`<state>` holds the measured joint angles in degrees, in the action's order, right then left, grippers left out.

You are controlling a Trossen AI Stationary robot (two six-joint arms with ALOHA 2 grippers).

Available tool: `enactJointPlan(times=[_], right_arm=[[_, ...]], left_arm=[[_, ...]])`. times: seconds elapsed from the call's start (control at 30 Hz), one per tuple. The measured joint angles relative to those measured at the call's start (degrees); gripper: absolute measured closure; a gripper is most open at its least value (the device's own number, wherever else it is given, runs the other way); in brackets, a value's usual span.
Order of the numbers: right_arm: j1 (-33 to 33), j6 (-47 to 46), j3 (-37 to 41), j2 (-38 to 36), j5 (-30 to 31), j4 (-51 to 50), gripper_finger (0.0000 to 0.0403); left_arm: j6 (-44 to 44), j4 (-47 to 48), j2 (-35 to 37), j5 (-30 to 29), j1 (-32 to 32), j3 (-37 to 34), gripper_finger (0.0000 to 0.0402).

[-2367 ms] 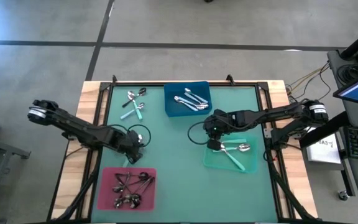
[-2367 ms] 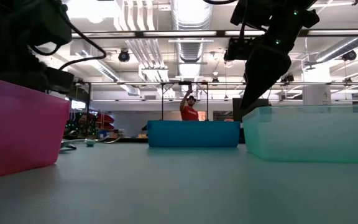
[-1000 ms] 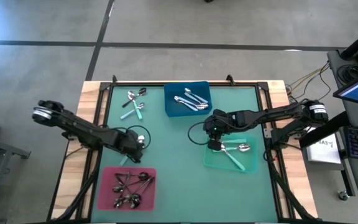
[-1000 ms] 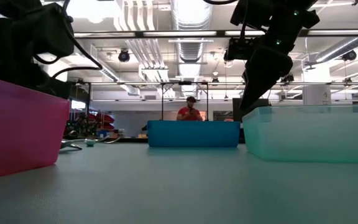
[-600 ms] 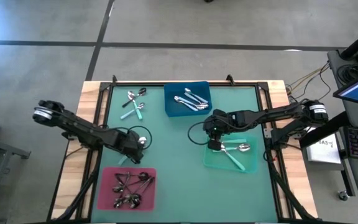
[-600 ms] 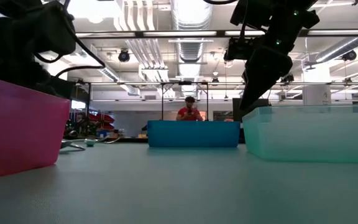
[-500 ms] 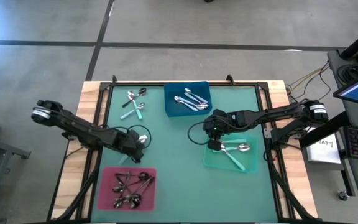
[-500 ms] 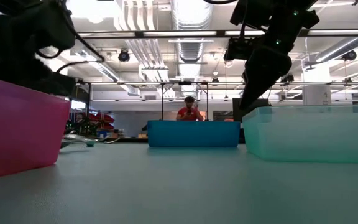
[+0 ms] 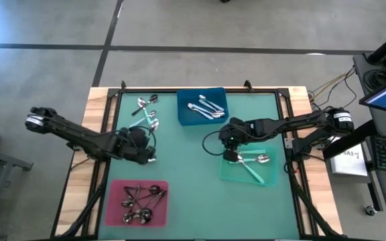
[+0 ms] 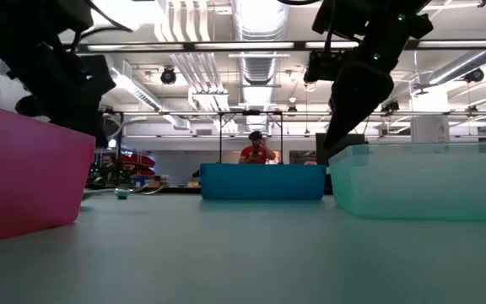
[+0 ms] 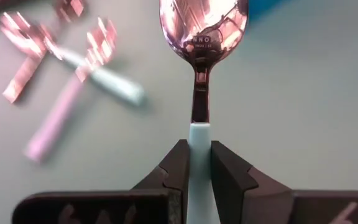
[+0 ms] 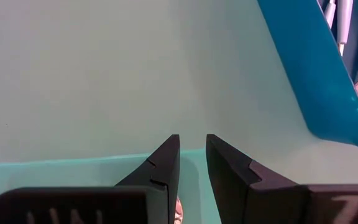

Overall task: Sort silverware by color (type)
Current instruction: Put the green spoon into the green bin

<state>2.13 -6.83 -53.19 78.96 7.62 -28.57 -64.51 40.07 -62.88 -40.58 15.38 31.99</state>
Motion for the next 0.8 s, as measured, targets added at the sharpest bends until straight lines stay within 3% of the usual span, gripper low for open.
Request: enactJointPlan(times=[0.23, 0.37, 0.57, 0.8], right_arm=[[0.0, 0.0, 0.0, 0.0, 0.0, 3.6, 0.0335], [0.0, -1.1, 0.0, 0.0, 0.0, 9.9, 0.0335], [0.2, -2.9, 0.0, 0.0, -0.1, 23.7, 0.0335], [0.9, -4.3, 0.0, 0.0, -8.1, 44.4, 0.0305]], left_arm=[[1.2, -6.6, 2.2, -9.8, 0.0, 0.0, 0.0375], [7.7, -21.6, 2.2, -12.4, 0.0, 0.0, 0.0375], [29.0, -50.0, 2.1, -12.5, 0.0, -0.1, 0.0375], [40.3, -66.8, 1.1, -12.5, 0.0, -0.2, 0.0374]])
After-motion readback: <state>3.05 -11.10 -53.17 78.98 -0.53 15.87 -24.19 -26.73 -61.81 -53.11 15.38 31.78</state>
